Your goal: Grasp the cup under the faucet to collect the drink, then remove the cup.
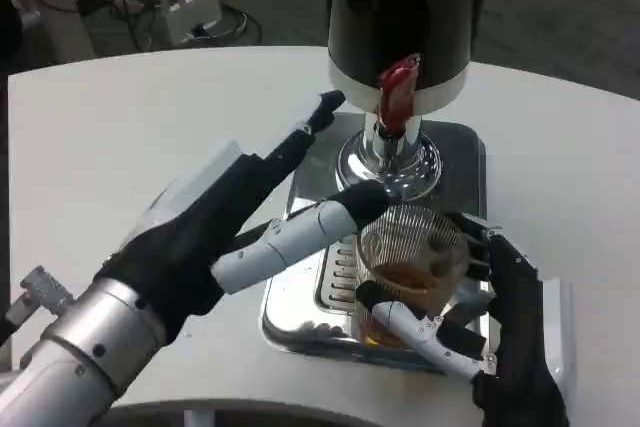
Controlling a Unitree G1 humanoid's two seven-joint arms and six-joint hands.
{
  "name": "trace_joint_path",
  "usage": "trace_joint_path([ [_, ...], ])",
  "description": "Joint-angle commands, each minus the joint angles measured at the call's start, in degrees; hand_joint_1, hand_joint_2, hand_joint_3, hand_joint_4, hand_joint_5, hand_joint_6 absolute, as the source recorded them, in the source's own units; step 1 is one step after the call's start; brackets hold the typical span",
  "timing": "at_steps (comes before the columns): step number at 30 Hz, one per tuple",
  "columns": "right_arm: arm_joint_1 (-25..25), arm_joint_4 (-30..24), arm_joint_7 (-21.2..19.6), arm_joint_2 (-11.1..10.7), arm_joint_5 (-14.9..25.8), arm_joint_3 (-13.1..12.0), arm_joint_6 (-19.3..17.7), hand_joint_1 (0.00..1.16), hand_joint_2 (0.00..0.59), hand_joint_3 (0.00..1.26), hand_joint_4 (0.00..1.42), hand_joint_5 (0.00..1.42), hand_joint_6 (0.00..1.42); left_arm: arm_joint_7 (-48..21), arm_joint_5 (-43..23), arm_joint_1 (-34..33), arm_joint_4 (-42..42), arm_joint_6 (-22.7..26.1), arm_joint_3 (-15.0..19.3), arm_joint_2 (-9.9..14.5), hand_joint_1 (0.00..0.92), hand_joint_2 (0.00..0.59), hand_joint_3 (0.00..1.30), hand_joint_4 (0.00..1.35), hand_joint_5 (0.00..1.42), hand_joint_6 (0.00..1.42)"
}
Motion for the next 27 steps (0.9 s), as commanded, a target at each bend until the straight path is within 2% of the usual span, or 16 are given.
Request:
trace_joint_path([
  [1,2.8,-3.9,0.7,4.2,0.6,1.2,-1.9,0.89,0.135,0.84,0.93,1.07,1.00,1.5,-0.9,5.2,0.3,-4.8,0.7,0.1,0.000,0.004,0.00,0.00,0.00,0.00],
  [6,4.8,-6.3,2.0,3.5,0.0,1.8,-2.2,0.89,0.135,0.84,0.93,1.07,1.00,2.6,-2.2,11.4,1.6,-10.8,1.1,-0.3,0.000,0.009,0.00,0.00,0.00,0.00],
  [10,5.6,-8.0,3.4,3.1,-0.3,2.1,-2.1,0.89,0.133,0.82,0.93,1.07,1.00,4.4,-1.9,16.8,3.4,-18.2,2.2,-0.2,0.000,0.021,0.00,0.00,0.00,0.00],
  [12,6.4,-8.6,4.2,3.2,0.5,2.0,-1.9,0.89,0.134,0.82,0.93,1.07,1.00,6.0,-2.3,20.0,4.3,-22.3,3.7,-0.9,0.000,0.031,0.00,0.00,0.00,0.00],
  [14,7.3,-9.5,4.7,2.8,0.2,2.1,-2.0,0.89,0.134,0.82,0.93,1.07,1.00,7.1,-2.8,22.7,5.5,-26.6,5.2,-1.1,0.000,0.067,0.00,0.00,0.00,0.00],
  [18,9.0,-10.4,5.9,1.5,-0.2,1.8,-3.1,0.89,0.135,0.82,0.93,1.07,1.00,8.2,-1.3,27.4,8.2,-34.3,7.9,0.3,0.000,0.088,0.00,0.00,0.00,0.00],
  [19,9.4,-10.5,6.1,1.4,0.0,1.5,-3.5,0.89,0.135,0.82,0.93,1.07,1.00,8.4,-0.9,28.0,8.7,-35.7,8.3,0.6,0.000,0.105,0.00,0.00,0.00,0.00],
  [22,10.6,-11.3,6.8,0.7,-0.2,1.0,-4.7,0.89,0.135,0.82,0.93,1.07,1.00,9.0,1.1,29.2,9.6,-38.8,9.2,1.2,0.000,0.098,0.00,0.00,0.00,0.00],
  [27,11.3,-12.2,7.1,0.0,-1.5,0.5,-6.5,0.89,0.136,0.82,0.93,1.07,1.00,9.4,3.9,29.6,10.1,-41.5,9.7,1.9,0.000,0.097,0.00,0.00,0.00,0.00],
])
